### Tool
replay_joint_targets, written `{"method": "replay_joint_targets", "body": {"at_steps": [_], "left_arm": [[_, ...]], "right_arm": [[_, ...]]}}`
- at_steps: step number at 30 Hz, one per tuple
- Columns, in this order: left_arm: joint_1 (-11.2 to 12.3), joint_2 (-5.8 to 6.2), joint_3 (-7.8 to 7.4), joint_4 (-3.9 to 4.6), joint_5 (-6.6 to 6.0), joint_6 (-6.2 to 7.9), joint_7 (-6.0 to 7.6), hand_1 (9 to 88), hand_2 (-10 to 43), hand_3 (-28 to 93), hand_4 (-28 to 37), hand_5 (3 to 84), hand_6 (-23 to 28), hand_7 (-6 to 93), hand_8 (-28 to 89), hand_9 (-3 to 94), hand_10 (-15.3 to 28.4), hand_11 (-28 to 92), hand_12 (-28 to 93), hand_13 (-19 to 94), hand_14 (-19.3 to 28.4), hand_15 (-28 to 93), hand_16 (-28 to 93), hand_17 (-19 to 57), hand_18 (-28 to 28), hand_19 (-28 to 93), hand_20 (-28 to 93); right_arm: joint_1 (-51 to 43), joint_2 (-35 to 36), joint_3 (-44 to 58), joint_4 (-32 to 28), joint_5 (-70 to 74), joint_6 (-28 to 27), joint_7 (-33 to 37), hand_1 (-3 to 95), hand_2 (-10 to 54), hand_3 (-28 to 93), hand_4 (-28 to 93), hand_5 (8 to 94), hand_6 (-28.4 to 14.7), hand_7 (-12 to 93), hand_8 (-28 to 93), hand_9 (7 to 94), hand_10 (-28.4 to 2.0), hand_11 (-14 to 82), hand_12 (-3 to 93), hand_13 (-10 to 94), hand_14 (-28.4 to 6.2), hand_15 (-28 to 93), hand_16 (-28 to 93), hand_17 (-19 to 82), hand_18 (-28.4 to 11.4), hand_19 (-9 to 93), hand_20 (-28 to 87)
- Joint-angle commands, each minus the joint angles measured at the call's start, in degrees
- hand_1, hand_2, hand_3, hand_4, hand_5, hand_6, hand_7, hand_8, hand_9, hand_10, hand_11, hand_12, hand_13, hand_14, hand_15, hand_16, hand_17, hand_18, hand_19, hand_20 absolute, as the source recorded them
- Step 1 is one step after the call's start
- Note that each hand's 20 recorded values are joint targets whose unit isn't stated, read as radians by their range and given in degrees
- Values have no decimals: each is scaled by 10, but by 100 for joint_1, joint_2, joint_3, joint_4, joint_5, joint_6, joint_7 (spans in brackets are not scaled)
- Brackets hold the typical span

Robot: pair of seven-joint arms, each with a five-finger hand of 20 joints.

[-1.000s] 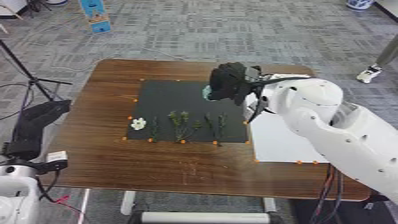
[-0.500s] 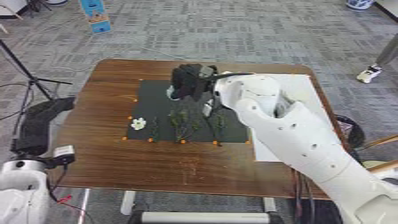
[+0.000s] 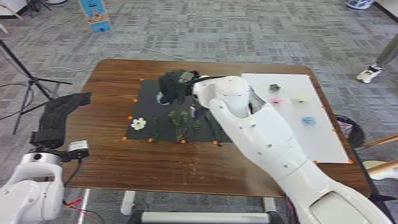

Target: Arrange flowers

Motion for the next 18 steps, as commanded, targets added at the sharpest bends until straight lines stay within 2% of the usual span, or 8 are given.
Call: {"method": "replay_joint_targets", "body": {"at_steps": [1,4,8,10,11,13,18], "left_arm": [[75,-140,-5,-60,118,27,-2,207,164,720,-283,497,29,165,-90,479,123,184,111,329,102,97,-21,79,56,26,164],[148,-204,-9,-34,80,104,-3,229,175,727,-283,498,28,166,-90,480,123,185,111,331,103,98,-21,80,56,26,164],[270,-273,-8,-19,-57,268,13,251,211,714,-283,500,26,169,-92,484,122,187,110,335,104,100,-21,82,56,30,165],[237,-293,71,48,-35,373,-13,253,238,707,-283,503,25,171,-92,487,121,187,109,338,104,100,-22,83,56,31,165],[230,-286,114,59,-86,435,-19,254,255,702,-283,507,24,174,-93,490,122,189,109,341,104,101,-23,84,56,32,165],[201,-302,153,71,-58,453,-35,259,270,694,-283,509,25,175,-94,495,123,190,108,346,104,103,-23,86,56,35,165],[68,-282,274,106,-72,341,0,263,279,689,-283,508,27,177,-96,499,123,192,107,349,105,105,-25,87,56,40,166]], "right_arm": [[34,-789,393,337,-1044,-371,-328,481,61,551,-210,765,23,321,84,884,-101,481,356,839,-78,755,435,510,-235,932,711],[-64,-879,450,383,-1116,-408,-347,481,63,548,-209,767,23,319,72,884,-101,480,356,838,-78,755,435,510,-236,932,711],[-204,-993,467,399,-1271,-453,-411,482,63,546,-207,765,24,322,72,884,-101,480,356,837,-80,755,436,510,-235,932,710],[-271,-1102,539,451,-1429,-412,-470,481,63,546,-207,765,24,321,73,884,-101,480,356,837,-80,755,435,509,-235,932,710],[-307,-1171,579,483,-1516,-419,-492,481,63,546,-207,765,24,320,72,884,-101,480,356,837,-80,756,435,509,-235,932,710],[-353,-1248,616,516,-1735,-426,-577,482,63,545,-207,765,25,320,73,884,-101,480,356,837,-80,756,435,509,-235,932,710],[-448,-1358,688,612,-2133,-302,-566,482,64,544,-208,768,25,316,66,884,-101,480,355,837,-80,756,433,510,-237,932,708]]}}
